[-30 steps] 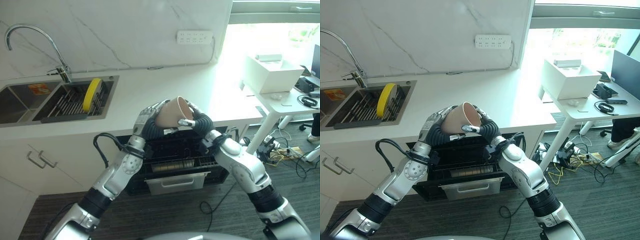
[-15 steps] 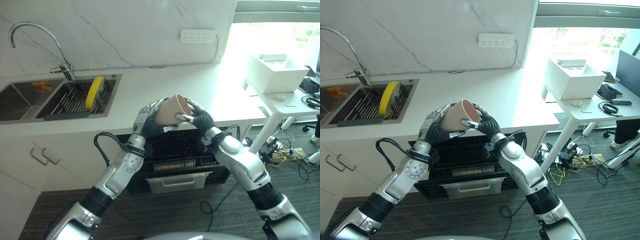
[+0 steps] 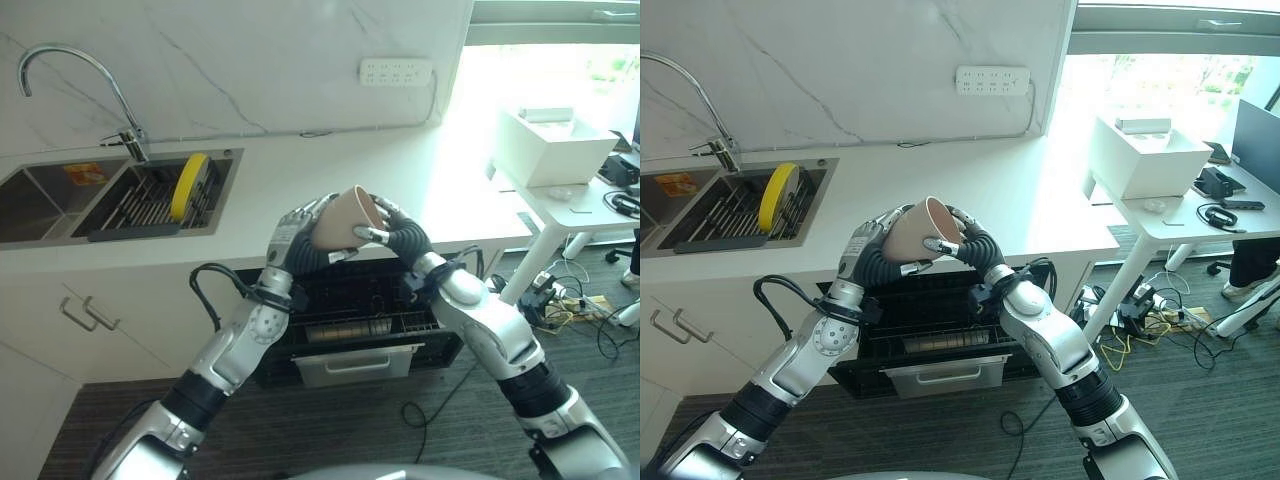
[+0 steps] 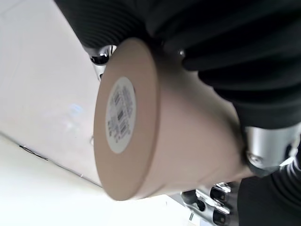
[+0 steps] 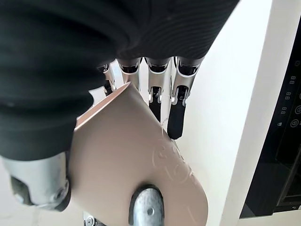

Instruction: Place the dishes in the dishwasher.

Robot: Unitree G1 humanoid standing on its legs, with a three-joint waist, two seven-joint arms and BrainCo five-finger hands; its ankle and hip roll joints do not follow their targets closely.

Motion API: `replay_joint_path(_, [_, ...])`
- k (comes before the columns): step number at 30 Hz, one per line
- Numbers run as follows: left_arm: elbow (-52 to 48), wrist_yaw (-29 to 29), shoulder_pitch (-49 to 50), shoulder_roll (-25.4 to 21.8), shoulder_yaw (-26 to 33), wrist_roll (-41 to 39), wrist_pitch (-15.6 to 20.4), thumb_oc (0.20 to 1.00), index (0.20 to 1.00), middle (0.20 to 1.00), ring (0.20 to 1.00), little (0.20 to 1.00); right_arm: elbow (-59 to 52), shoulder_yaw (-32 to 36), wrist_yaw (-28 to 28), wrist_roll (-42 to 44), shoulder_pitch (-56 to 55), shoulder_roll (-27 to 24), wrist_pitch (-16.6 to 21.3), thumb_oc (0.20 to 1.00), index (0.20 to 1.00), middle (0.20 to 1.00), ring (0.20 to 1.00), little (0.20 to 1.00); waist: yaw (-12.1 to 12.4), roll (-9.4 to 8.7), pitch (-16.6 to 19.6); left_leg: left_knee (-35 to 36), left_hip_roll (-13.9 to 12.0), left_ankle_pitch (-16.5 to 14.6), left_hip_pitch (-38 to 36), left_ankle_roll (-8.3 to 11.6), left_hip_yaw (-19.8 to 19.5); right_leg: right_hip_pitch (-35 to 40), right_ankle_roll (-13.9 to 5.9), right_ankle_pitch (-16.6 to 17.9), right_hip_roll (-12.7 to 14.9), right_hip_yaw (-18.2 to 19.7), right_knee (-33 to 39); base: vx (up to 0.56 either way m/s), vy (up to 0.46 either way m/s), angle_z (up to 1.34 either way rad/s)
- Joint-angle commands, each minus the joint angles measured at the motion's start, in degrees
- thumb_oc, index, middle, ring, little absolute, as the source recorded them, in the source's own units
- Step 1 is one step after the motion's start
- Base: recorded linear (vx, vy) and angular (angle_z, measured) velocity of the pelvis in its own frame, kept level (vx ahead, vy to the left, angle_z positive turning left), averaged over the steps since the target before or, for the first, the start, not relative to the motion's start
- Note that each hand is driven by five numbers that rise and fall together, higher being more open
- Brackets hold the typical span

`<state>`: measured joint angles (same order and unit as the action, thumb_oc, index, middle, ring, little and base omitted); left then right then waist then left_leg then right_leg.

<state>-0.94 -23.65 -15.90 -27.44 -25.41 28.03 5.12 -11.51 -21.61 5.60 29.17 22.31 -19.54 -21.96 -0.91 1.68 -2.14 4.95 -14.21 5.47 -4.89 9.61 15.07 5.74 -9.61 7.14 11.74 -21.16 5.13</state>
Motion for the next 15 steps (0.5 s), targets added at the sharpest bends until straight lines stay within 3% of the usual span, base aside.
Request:
replay_joint_path(1, [2.4, -1.8, -8.2, -1.1, -2.9, -0.4, 1.0, 1.000, 1.000, 1.000, 1.000, 1.000, -5.6, 1.3, -0.3, 1.0, 9.5, 4.1, 5.9, 0.200, 0.200, 0.200, 0.200, 0.200, 0.6, -2.01, -1.8, 0.0, -2.8, -1.0, -2.0, 0.86, 2.8, 2.9, -3.22, -3.7, 5.4, -1.5, -0.1, 0.00, 0.000, 0.00])
replay_joint_path(15, [1.4, -3.7, -6.2, -1.6, 0.8, -2.5, 0.8, 1.000, 1.000, 1.000, 1.000, 1.000, -6.2, 3.3, 2.5, 0.4, 7.1, 3.2, 6.7, 0.200, 0.200, 0.200, 0.200, 0.200, 0.8, -2.00, -2.0, 0.0, -2.6, -0.9, -2.0, 0.79, 2.7, 2.9, -3.08, -3.6, 5.4, -1.6, -0.1, 0.00, 0.000, 0.00])
